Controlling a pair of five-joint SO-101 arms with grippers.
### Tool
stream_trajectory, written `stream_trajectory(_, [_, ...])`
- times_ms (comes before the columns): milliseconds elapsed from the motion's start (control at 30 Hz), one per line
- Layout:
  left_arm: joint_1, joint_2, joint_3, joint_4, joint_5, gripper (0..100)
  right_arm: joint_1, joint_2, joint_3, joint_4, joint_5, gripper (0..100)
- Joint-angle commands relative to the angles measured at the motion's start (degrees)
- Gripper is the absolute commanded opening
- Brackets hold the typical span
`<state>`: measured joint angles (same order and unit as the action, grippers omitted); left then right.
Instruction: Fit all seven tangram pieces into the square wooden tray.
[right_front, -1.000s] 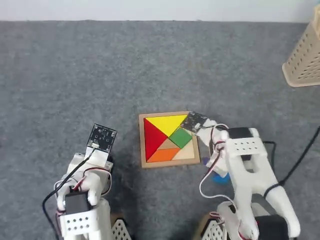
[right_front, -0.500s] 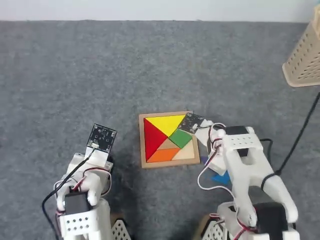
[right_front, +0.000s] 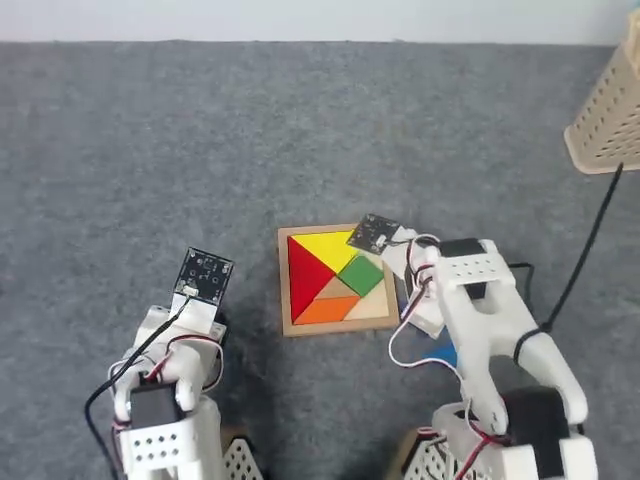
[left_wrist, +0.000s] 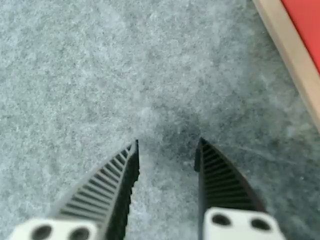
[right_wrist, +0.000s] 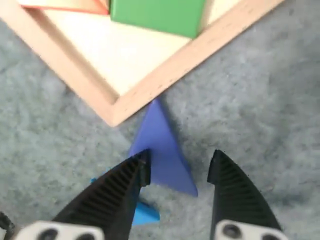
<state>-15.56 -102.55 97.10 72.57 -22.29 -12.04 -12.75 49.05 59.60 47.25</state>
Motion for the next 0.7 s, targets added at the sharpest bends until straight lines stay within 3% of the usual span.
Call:
stream_trajectory(0, [0.0,-0.5,-0.4,0.2,0.4,18,-0.3,-1.8,-4.7,5.1,0.0,21.4])
stream_trajectory(200, [0.0,-0.5,-0.4,0.2,0.4,18,-0.7,-10.5,-0.3,9.5,4.2,21.4])
stream_trajectory(367, [0.0,-0.5,-0.4,0.2,0.4,18,-0.7,-13.4,7.2,4.7,4.8,25.0])
stream_trajectory(667, [0.0,-0.5,-0.4,0.2,0.4,18,-1.5,-13.3,7.9,0.5,4.7,25.6])
